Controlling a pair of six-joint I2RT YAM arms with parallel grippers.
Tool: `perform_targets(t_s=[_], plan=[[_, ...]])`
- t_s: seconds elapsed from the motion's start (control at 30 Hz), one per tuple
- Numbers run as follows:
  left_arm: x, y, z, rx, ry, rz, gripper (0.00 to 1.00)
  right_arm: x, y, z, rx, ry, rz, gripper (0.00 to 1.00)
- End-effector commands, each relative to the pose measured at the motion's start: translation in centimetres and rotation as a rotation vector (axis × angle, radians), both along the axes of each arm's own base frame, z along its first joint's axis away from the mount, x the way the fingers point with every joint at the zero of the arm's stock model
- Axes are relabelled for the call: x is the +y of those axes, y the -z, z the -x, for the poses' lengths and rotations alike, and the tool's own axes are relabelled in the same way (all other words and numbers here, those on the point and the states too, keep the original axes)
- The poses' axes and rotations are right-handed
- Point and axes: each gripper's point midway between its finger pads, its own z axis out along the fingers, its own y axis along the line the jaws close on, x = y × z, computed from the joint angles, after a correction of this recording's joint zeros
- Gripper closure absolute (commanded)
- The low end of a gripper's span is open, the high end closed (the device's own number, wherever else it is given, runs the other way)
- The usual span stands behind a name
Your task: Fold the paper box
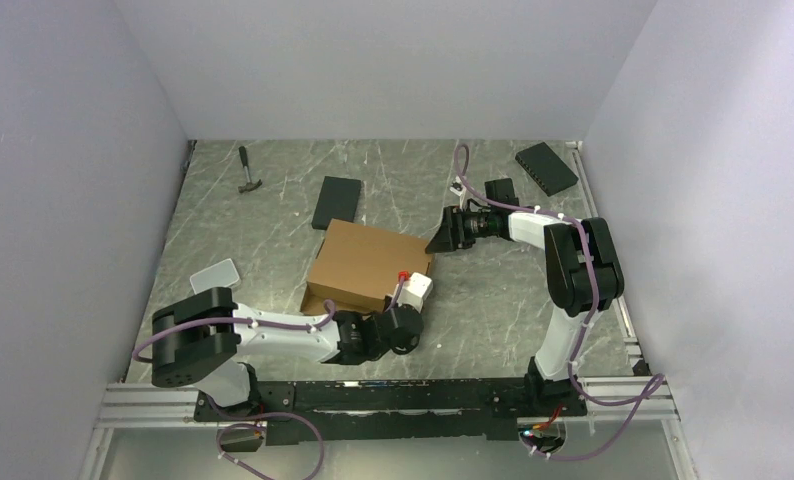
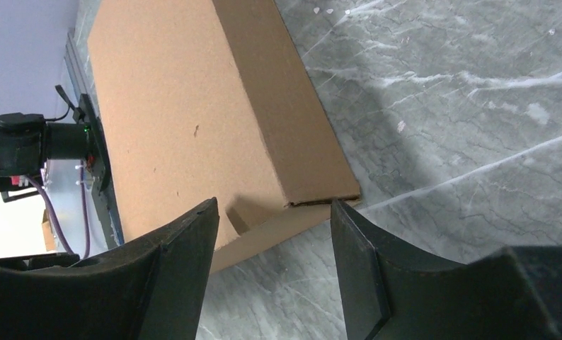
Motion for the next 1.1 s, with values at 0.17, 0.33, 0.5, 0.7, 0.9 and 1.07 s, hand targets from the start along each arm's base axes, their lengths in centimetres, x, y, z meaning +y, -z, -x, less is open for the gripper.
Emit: perform_targets(t_s=[0.17, 0.33, 0.5, 0.7, 0.9, 1.07], plan=[[-0.9, -2.0, -1.2, -0.016, 0.008, 0.03, 1.0, 0.8, -1.0, -0.3, -0.048, -0.051, -0.011, 0.45], [-1.0, -1.9, -1.2, -0.008, 0.023, 0.018, 1.0, 1.0, -0.5, -0.2, -0.068, -0.07, 0.018, 0.5], [-1.1, -2.2, -1.6, -0.004, 0.017, 0.02, 1.0, 1.1, -0.1, -0.1, -0.07, -0.069, 0.041, 0.53], [-0.7, -2.4, -2.1, 0.014, 0.01, -0.008, 1.0, 1.1, 0.5, 0.1, -0.063, -0.072, 0.066, 0.55], [-0.5, -2.4, -2.7, 0.05, 0.007, -0.021, 1.0, 1.5, 0.9, 0.5, -0.061, -0.086, 0.082, 0.58], [-0.5, -2.5, -3.4, 0.076, -0.004, -0.031, 1.0, 1.7, 1.1, 0.7, -0.059, -0.091, 0.091, 0.59]])
